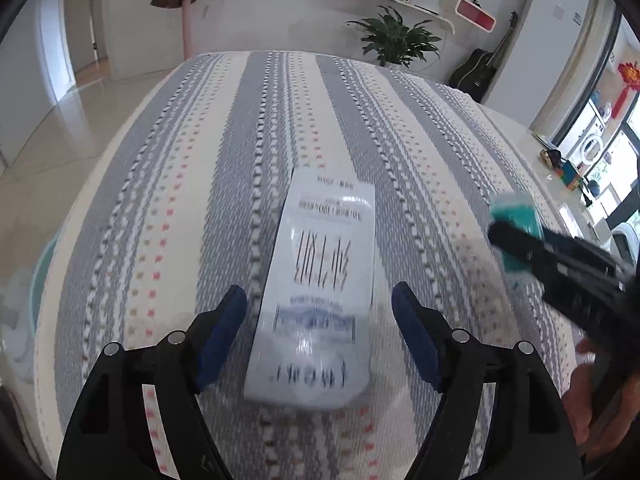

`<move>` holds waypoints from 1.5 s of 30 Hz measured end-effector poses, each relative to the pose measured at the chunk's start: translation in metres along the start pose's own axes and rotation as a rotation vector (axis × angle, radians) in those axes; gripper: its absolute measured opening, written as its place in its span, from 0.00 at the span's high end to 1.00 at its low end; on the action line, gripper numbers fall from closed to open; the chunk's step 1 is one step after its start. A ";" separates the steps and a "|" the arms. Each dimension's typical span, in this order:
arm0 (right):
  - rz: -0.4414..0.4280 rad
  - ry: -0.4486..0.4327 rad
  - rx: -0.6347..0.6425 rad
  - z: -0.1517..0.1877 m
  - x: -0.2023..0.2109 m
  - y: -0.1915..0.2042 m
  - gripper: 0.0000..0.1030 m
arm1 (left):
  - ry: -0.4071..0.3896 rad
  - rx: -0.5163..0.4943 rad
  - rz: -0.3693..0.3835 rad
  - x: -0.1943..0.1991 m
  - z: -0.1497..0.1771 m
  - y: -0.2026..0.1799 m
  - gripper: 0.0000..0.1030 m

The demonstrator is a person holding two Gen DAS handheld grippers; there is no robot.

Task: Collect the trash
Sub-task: 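Grasp the white milk carton with the left gripper and lift it, then carry milk carton and teal packet over the basket and release both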

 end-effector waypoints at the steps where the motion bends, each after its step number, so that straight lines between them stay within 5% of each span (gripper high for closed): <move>1: 0.002 0.002 0.002 -0.001 -0.002 0.000 0.66 | 0.012 0.005 0.002 -0.004 -0.004 0.002 0.29; 5: 0.009 -0.008 0.021 -0.006 0.001 0.009 0.66 | 0.067 -0.026 0.019 -0.018 -0.006 0.003 0.50; 10: -0.021 -0.059 0.072 -0.031 0.014 0.047 0.66 | -0.038 -0.006 0.058 0.025 -0.018 0.020 0.52; 13: -0.068 -0.108 0.124 -0.051 0.028 0.091 0.66 | -0.149 0.056 0.042 0.076 -0.031 0.056 0.52; 21: -0.243 -0.136 0.245 -0.089 0.033 0.234 0.66 | -0.283 0.239 -0.075 0.158 -0.027 0.177 0.52; 31: -0.332 -0.008 0.343 -0.084 -0.021 0.372 0.65 | -0.286 0.429 -0.162 0.157 -0.011 0.299 0.52; 36: -0.331 0.072 0.344 -0.080 -0.050 0.399 0.65 | -0.281 0.530 -0.200 0.140 0.004 0.344 0.49; 38: -0.321 0.070 0.357 -0.079 -0.053 0.401 0.60 | -0.292 0.565 -0.201 0.135 0.010 0.353 0.37; 40: -0.322 0.061 0.357 -0.080 -0.052 0.403 0.45 | -0.299 0.579 -0.200 0.132 0.014 0.355 0.32; 45: -0.330 -0.003 0.355 -0.086 -0.036 0.394 0.44 | -0.314 0.549 -0.216 0.144 0.015 0.345 0.32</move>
Point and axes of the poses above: each gripper's, at about its wrist camera, not at the fingertips, and x roughly against the way its jaws point, y to its left, z to its underside, the point moved 4 cm from there along -x, roughly the way its jaws point, and after that the axes turned 10 degrees about z, right-handed, at the moved point
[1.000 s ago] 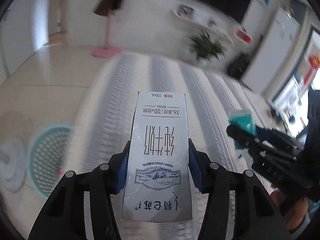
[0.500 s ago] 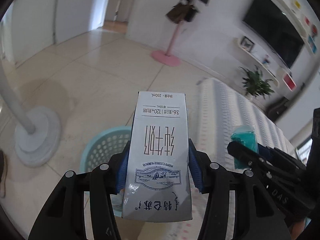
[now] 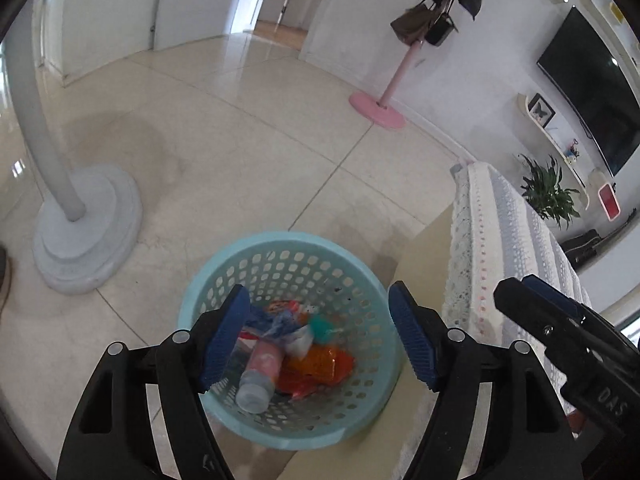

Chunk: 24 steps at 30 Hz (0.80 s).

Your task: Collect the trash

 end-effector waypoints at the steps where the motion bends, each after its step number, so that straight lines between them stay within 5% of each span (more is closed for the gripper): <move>1: 0.008 -0.022 -0.004 0.000 0.009 -0.005 0.44 | -0.016 -0.005 -0.002 0.007 -0.001 -0.003 0.32; 7: 0.068 -0.159 -0.028 0.010 0.079 -0.046 0.44 | -0.117 -0.079 0.012 0.064 0.001 -0.060 0.32; 13: 0.206 -0.297 -0.062 0.053 0.142 -0.107 0.44 | -0.238 -0.195 0.019 0.100 0.039 -0.152 0.21; 17: 0.315 -0.360 -0.108 0.092 0.154 -0.147 0.41 | -0.300 -0.295 -0.028 0.089 0.088 -0.197 0.16; 24: 0.471 -0.449 -0.098 0.130 0.149 -0.185 0.41 | -0.389 -0.465 -0.125 0.058 0.126 -0.236 0.14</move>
Point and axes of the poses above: each gripper's, at about its wrist camera, not at the fingertips, and x roughly against the way its jaws point, y to its left, z to its underside, the point moved 4 cm from there along -x, roughly the way its jaws point, and after that the axes turned 10 degrees about z, right-handed, at the moved point
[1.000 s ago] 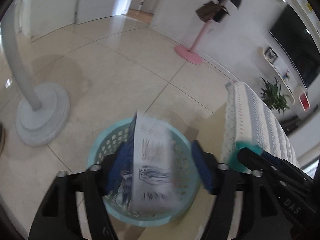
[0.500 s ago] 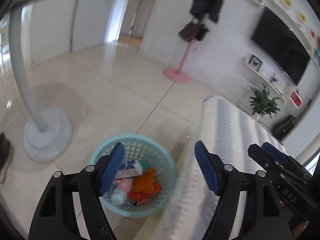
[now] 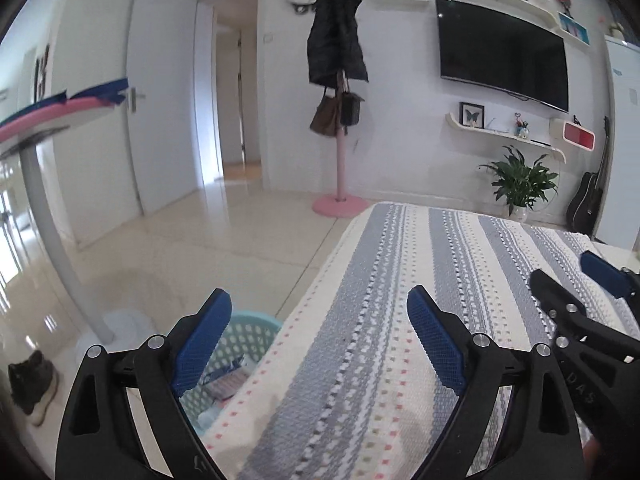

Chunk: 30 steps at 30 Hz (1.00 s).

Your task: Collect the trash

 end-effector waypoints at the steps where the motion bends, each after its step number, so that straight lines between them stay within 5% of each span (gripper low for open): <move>1: 0.006 -0.001 -0.018 0.004 -0.002 -0.007 0.41 | -0.004 -0.001 -0.013 -0.003 0.003 -0.004 0.11; 7: 0.025 -0.010 -0.055 0.024 -0.008 -0.023 0.40 | -0.004 0.005 -0.043 -0.015 0.012 -0.011 0.08; 18: 0.040 -0.034 -0.059 0.019 -0.007 -0.019 0.19 | -0.030 0.006 -0.076 -0.008 0.011 -0.011 0.07; 30: 0.036 0.010 -0.109 0.023 -0.011 -0.024 0.18 | -0.075 -0.044 -0.097 0.000 0.009 -0.021 0.07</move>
Point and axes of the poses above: each gripper's, at about its wrist camera, not at the fingertips, and x roughly against the way its jaws point, y to its left, z to its underside, the point moved 4 cm from there along -x, roughly the way its jaws point, and after that the axes turned 10 degrees about z, right-handed, at the moved point
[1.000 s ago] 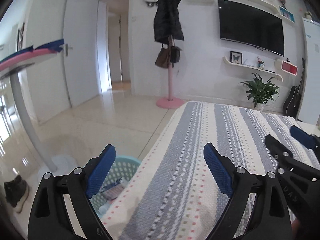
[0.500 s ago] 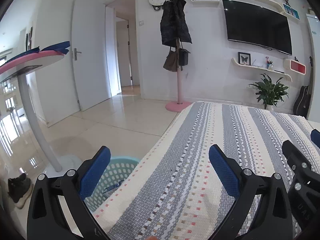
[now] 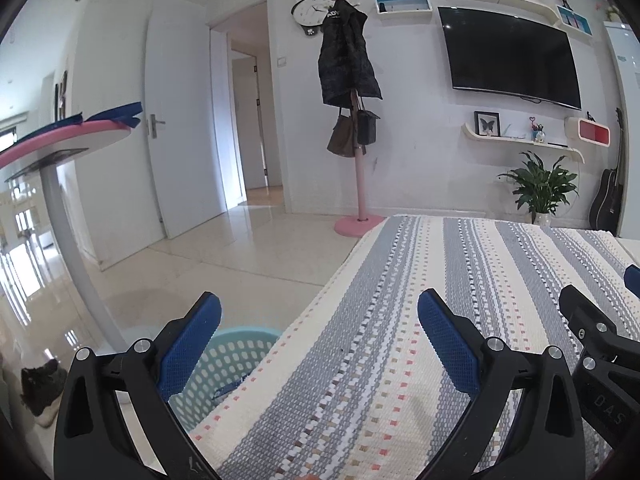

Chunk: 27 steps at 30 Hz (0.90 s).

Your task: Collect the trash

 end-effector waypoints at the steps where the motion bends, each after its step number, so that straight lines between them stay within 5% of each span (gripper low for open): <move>1: 0.000 0.001 -0.001 0.000 0.000 0.000 0.18 | 0.001 -0.001 0.000 0.000 0.000 0.000 0.07; 27: -0.004 0.012 0.010 0.001 -0.001 0.004 0.18 | 0.003 -0.018 0.010 0.000 -0.001 -0.001 0.07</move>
Point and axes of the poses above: each gripper's, at about its wrist camera, not at the fingertips, and x roughly against the way its jaws point, y to its left, z to its underside, the point moved 4 cm from there along -x, roughly the way its jaws point, and after that the axes turned 10 degrees about z, right-handed, at the moved point
